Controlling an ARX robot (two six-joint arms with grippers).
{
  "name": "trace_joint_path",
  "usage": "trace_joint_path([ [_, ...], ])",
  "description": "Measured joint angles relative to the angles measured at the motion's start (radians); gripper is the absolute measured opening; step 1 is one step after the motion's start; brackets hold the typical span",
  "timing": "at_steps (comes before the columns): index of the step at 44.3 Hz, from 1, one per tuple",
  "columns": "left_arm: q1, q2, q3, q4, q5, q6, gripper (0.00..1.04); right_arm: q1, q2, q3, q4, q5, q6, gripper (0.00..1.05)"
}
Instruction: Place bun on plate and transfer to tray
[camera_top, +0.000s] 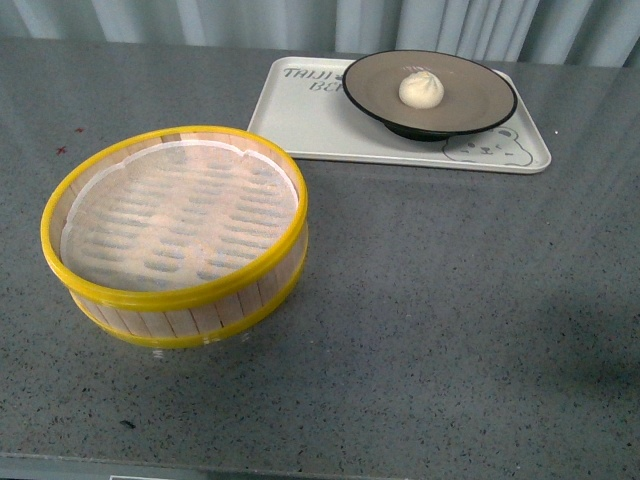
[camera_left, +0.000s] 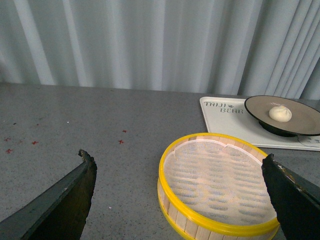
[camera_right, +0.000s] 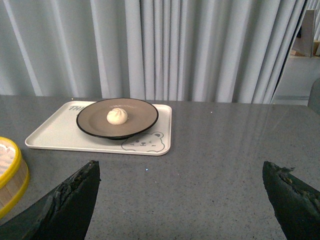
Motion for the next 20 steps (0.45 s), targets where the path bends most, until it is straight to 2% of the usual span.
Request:
trace_joint_path([
  [20, 0.000, 0.000, 0.000, 0.000, 0.000, 0.000, 0.98, 0.000, 0.000, 0.000, -0.001, 0.000, 0.000, 0.96],
])
